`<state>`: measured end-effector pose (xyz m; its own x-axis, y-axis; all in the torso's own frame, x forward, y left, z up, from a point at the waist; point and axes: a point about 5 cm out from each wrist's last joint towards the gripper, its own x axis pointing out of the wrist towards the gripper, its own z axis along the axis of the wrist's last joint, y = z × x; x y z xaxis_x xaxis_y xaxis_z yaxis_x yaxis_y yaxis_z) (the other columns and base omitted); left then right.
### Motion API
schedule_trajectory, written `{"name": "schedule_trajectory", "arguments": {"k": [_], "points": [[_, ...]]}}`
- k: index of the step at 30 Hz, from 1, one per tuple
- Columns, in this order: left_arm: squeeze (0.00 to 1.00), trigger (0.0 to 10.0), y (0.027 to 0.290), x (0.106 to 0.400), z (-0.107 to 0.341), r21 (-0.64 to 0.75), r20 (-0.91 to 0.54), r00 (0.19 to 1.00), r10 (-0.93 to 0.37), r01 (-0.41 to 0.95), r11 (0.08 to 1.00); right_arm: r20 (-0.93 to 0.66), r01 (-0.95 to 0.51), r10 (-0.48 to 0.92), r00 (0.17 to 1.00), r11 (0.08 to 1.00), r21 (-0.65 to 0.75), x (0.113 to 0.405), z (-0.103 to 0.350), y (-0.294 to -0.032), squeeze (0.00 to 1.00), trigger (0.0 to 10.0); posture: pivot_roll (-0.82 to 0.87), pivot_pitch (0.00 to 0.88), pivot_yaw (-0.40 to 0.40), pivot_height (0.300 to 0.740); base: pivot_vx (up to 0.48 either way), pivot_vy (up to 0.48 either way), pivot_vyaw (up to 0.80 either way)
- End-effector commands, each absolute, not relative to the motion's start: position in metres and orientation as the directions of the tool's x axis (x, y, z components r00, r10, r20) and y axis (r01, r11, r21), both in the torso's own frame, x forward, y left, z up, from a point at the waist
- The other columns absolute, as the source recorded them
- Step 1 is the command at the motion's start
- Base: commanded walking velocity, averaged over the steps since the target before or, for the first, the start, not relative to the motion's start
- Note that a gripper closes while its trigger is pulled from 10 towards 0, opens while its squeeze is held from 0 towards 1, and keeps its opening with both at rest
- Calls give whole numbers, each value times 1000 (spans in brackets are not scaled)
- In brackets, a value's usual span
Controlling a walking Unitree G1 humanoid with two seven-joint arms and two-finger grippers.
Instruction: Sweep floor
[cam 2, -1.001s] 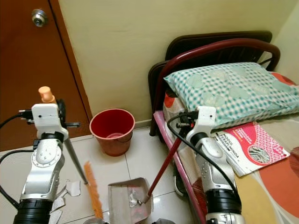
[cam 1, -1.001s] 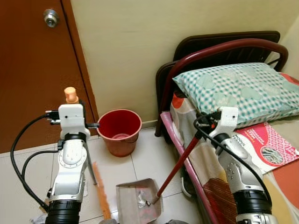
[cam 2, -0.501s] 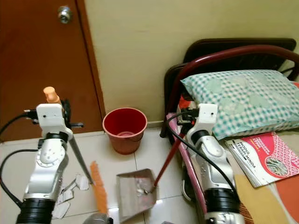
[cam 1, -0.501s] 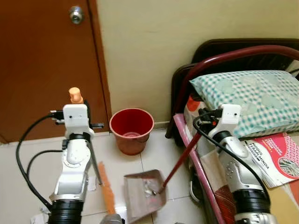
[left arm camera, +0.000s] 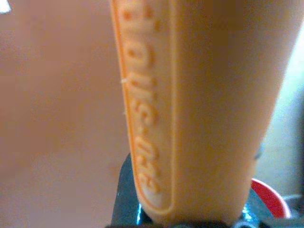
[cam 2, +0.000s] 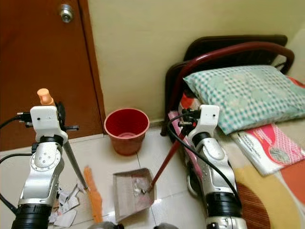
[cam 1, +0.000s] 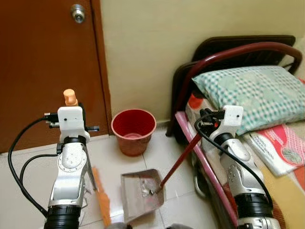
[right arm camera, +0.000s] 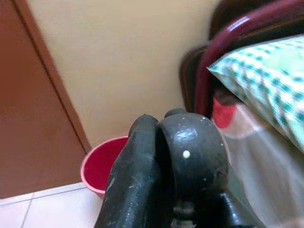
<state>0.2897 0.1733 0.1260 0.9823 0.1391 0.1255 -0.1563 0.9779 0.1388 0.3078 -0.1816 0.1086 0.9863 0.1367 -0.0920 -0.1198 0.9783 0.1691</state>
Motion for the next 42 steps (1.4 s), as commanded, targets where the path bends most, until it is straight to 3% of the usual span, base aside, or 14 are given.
{"name": "schedule_trajectory", "arguments": {"k": [1,25,42], "points": [[0,10000,170,288,133,136,155,981,116,-137,981,-47,-114,123,991,979,169,310,118,-182,0,10000,-4,7,-40,740,0,259,0],[0,10000,156,281,133,137,158,987,-14,-8,991,-13,-87,90,996,985,150,305,122,-188,0,10000,2,8,-39,740,0,20,0],[0,10000,154,281,132,122,149,988,-27,9,992,-9,-99,101,995,984,146,306,121,-183,0,10000,2,8,-39,740,181,0,640]]}}
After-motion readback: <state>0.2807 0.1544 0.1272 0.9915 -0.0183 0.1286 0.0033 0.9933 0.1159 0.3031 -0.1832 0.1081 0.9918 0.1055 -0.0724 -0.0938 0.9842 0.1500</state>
